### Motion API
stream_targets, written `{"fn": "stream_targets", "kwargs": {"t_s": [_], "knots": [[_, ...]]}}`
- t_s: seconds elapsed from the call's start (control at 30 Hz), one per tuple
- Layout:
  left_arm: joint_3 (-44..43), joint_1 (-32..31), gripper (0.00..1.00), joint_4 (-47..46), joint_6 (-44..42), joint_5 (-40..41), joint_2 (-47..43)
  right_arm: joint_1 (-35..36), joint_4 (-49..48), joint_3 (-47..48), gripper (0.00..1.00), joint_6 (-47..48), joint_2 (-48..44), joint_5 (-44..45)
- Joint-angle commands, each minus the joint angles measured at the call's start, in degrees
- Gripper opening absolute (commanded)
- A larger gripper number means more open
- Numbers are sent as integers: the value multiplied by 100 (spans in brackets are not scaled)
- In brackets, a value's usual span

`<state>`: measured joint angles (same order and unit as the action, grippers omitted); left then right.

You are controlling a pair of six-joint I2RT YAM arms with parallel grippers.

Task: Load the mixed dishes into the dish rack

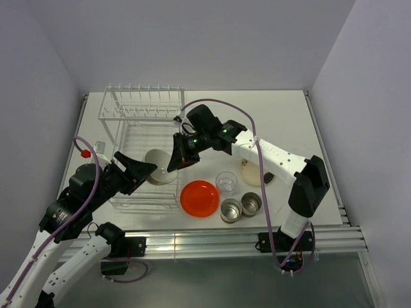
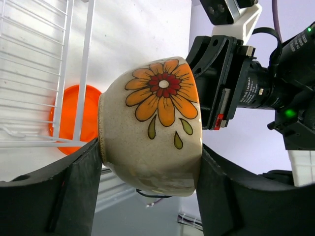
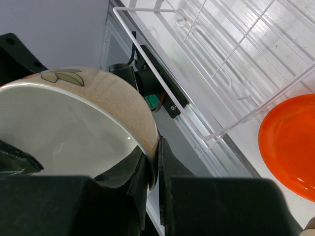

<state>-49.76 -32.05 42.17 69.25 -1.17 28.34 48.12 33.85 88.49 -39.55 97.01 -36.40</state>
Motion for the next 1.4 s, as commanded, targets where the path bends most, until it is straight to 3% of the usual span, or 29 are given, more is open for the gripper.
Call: {"fn": "stream_targets", "kwargs": {"t_s": [0.0,0.03,0.1,0.13,0.17,0.23,0.33,0.47,0.77,1.03,1.37], "knots": [[-8,6,64,-297,71,47,-30,-13,-352,213,0,-18,-174,-262],[-25,6,48,-280,71,81,-30,-13,-370,213,0,-18,-156,-279],[-52,6,30,-201,88,90,-30,-13,-414,186,0,-44,-139,-306],[-95,6,9,-105,97,82,-21,-13,-405,195,0,-27,-113,-315],[-122,6,0,-34,114,282,5,-13,-379,239,0,-9,-95,-324],[-183,6,0,132,97,363,31,-13,-352,291,1,26,-34,-315],[-262,6,0,326,106,442,58,-13,-291,362,12,96,63,-297],[-315,6,0,485,123,548,93,-13,-159,537,33,211,213,-192],[-438,-3,0,854,167,767,172,-31,-71,679,51,299,327,-34],[-825,6,0,1284,-16,969,505,-197,78,529,55,395,169,467],[-2071,6,0,1793,-728,1347,1849,-803,184,29,55,509,-446,1003]]}}
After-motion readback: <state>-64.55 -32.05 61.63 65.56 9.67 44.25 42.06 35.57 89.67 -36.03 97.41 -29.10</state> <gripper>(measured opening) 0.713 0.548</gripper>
